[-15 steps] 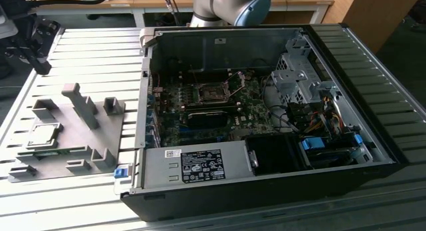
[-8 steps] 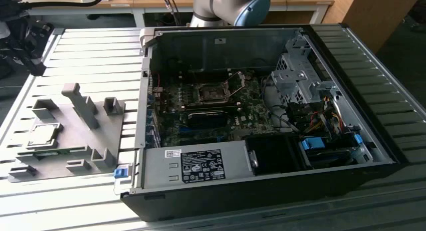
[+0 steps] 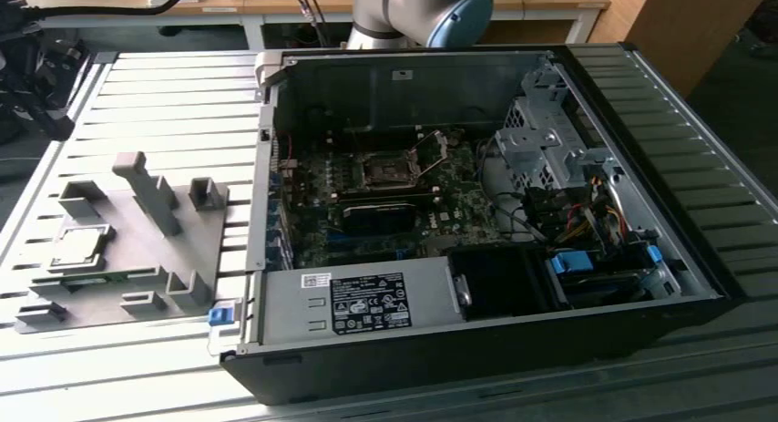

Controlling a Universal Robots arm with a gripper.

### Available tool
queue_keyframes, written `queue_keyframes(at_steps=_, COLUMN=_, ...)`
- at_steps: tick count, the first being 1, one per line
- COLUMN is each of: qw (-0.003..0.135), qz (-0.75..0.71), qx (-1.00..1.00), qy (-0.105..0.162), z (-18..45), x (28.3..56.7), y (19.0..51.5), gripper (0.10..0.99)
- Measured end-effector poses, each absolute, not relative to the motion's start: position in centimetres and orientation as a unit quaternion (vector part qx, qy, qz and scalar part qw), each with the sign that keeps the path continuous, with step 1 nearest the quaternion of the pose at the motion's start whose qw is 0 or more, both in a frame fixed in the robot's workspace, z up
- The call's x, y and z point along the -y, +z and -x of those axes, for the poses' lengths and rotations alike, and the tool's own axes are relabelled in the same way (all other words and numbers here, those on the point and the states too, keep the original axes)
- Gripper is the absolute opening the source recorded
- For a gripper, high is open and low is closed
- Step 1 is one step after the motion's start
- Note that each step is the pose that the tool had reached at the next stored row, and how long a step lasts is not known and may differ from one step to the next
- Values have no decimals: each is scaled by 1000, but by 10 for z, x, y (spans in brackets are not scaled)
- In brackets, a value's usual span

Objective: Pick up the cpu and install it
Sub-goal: 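Reach for the cpu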

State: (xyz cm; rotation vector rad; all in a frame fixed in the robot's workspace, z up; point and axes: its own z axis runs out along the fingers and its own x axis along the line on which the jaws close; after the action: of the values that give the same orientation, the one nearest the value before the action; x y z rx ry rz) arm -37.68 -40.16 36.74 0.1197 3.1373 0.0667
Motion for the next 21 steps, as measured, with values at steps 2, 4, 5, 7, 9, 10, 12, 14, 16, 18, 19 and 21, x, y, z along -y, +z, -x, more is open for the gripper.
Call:
queue_keyframes(at_steps=2, qw=0, qz=-38, qx=-999, qy=21, z=379, x=402, y=367, gripper=106)
queue_keyframes(at_steps=4, qw=0, qz=-38, qx=-999, qy=21, z=381, x=402, y=367, gripper=106)
queue_keyframes(at_steps=5, qw=-1, qz=-38, qx=-999, qy=21, z=382, x=402, y=366, gripper=106)
queue_keyframes(at_steps=7, qw=-1, qz=-38, qx=-999, qy=21, z=385, x=402, y=366, gripper=106)
queue_keyframes(at_steps=9, qw=-2, qz=-38, qx=-999, qy=21, z=389, x=402, y=365, gripper=106)
queue_keyframes(at_steps=10, qw=-2, qz=-38, qx=-999, qy=21, z=391, x=402, y=365, gripper=106)
queue_keyframes(at_steps=12, qw=-2, qz=-38, qx=-999, qy=21, z=396, x=402, y=365, gripper=106)
queue_keyframes(at_steps=14, qw=-3, qz=-38, qx=-999, qy=21, z=401, x=403, y=364, gripper=106)
queue_keyframes(at_steps=16, qw=-5, qz=-38, qx=-999, qy=21, z=405, x=403, y=363, gripper=106)
queue_keyframes(at_steps=18, qw=-5, qz=-38, qx=-999, qy=21, z=410, x=403, y=363, gripper=106)
queue_keyframes(at_steps=19, qw=-5, qz=-38, qx=-999, qy=21, z=412, x=403, y=362, gripper=106)
queue_keyframes(at_steps=21, qw=-5, qz=-38, qx=-999, qy=21, z=418, x=403, y=362, gripper=106)
